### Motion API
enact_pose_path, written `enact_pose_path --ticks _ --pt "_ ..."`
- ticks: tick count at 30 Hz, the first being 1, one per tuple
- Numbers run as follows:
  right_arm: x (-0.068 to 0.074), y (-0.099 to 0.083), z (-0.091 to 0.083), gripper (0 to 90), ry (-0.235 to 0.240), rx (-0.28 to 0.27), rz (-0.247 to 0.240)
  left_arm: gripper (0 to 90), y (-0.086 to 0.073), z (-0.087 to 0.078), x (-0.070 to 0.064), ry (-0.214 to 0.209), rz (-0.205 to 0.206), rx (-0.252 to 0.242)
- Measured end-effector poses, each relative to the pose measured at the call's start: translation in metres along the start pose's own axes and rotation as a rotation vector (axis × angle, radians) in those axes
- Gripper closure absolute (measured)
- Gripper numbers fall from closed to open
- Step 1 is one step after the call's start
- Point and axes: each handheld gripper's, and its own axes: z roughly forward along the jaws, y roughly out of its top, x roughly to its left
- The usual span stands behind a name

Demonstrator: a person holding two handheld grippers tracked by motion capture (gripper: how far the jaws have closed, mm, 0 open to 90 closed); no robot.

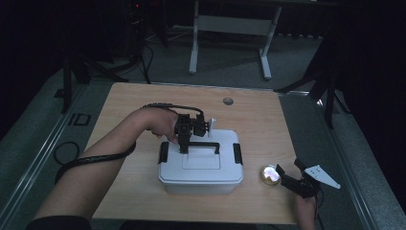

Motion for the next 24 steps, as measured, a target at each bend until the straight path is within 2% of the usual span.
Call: enact_pose_path --ticks 7,8,15,24 --pt "0.0 0.0 0.0 13.6 0.001 -0.002 0.001 83.5 0.0 -0.006 0.0 -0.007 0.003 -0.004" --pt "0.0 0.0 0.0 13.7 0.001 -0.002 0.0 83.5 0.0 -0.007 0.0 0.003 0.009 -0.006" --pt "0.0 0.0 0.0 13.7 0.001 -0.002 0.001 83.5 -0.001 -0.024 -0.001 0.008 0.008 -0.024" --pt "-0.001 0.0 0.0 13.7 0.0 -0.004 0.003 83.5 -0.015 -0.045 -0.005 0.015 -0.004 -0.056"
